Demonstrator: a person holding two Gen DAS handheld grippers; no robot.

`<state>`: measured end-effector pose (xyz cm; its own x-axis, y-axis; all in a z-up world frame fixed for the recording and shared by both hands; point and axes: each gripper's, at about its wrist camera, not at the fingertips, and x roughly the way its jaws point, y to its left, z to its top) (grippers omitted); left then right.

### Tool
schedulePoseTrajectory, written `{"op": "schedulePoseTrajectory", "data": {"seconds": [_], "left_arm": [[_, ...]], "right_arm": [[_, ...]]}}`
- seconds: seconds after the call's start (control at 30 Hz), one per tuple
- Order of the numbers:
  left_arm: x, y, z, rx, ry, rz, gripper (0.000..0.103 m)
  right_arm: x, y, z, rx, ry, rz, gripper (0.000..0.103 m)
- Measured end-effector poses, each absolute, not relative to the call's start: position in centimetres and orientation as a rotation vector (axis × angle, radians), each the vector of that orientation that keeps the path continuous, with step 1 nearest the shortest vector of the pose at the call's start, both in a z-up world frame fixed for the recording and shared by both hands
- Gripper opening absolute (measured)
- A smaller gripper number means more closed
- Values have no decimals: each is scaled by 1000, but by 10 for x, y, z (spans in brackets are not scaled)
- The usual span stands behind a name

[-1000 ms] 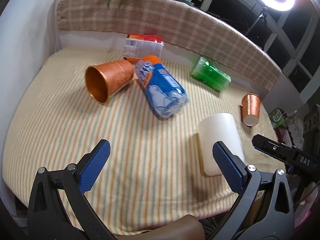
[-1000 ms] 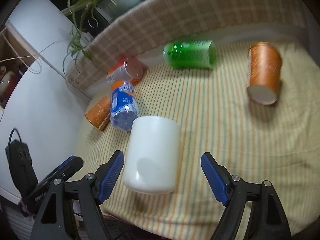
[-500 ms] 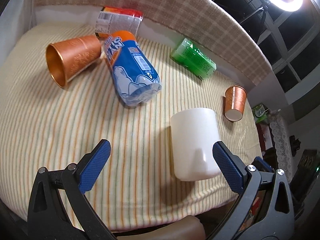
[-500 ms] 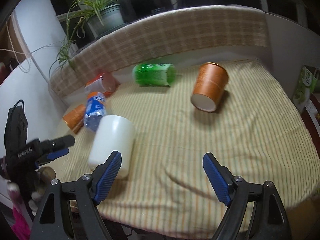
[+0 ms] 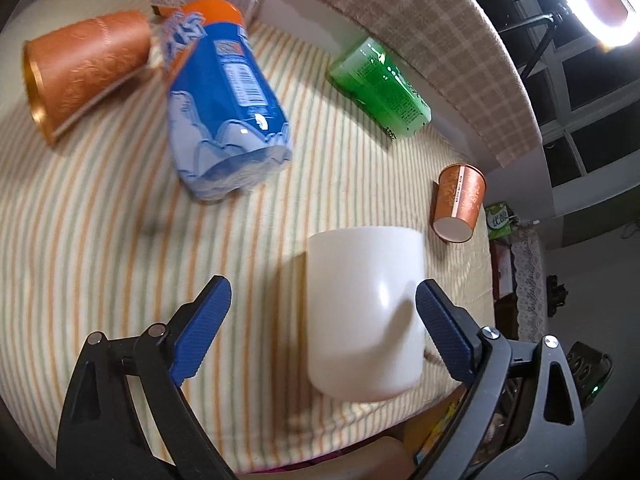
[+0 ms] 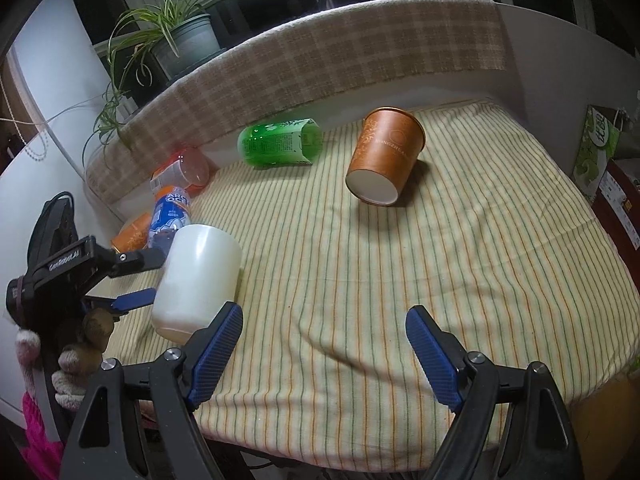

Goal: Flip cup upright
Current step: 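Lift the white cup with the right gripper and rotate it toward upright, then lower the white cup upright onto the bed with the right gripper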

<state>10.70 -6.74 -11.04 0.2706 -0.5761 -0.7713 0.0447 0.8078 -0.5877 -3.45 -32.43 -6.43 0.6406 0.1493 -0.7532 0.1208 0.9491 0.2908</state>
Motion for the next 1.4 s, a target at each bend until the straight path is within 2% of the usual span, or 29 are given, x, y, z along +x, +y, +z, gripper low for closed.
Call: {"op": "schedulePoseTrajectory", "data": {"seconds": [0.5,0.73,0.93,1.4], "left_arm": [[128,-94,-125,-519,1317,-496,95],[130,-104,-129,-489,1335,-513,77],[125,-106,-122,-444,1303,-504,77],[104,-122,-86,-231,1105,-472,77]], "right_arm": [[-34,-332,-72,358,894,4,86],[-35,-335,-73,372,898,-13,86],[-36,-339,-72,379,893,-26,86],[-35,-336,-73,376,896,-20,86]]}}
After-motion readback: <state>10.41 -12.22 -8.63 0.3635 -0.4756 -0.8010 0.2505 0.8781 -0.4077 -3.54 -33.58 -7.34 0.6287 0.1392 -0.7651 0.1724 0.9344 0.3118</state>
